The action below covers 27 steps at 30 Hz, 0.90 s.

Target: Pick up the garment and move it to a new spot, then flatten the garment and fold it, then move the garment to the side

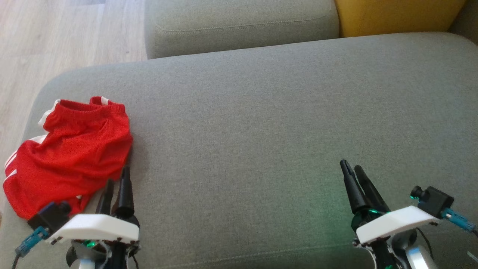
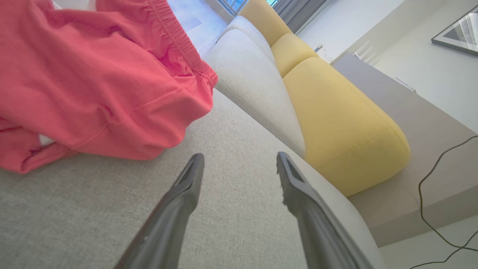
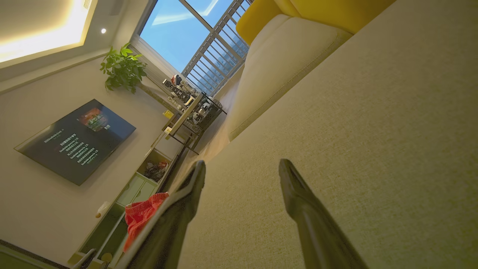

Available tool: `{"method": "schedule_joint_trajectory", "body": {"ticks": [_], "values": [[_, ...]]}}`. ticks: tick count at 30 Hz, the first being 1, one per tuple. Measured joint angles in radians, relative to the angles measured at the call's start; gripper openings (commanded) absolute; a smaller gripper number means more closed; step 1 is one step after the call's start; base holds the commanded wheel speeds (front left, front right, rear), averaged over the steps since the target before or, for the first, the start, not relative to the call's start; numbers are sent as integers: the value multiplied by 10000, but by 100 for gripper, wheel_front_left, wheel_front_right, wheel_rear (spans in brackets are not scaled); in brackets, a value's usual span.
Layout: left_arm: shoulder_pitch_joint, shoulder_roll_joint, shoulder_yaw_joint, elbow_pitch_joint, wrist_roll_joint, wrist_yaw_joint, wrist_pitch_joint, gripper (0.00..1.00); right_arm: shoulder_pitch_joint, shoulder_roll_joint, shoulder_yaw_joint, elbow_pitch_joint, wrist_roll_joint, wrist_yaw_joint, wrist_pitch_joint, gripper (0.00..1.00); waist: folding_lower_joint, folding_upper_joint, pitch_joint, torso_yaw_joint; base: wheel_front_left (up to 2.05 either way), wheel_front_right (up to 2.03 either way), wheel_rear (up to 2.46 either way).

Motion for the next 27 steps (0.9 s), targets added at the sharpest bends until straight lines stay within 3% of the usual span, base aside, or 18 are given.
{"method": "schedule_joint_trajectory", "body": {"ticks": [27], "values": [[68,136,-610,-568,3298,395,-788,100,-196,-25,700,-477,-3452,0,-746,100,0,0,-60,-96,0,0,0]]}}
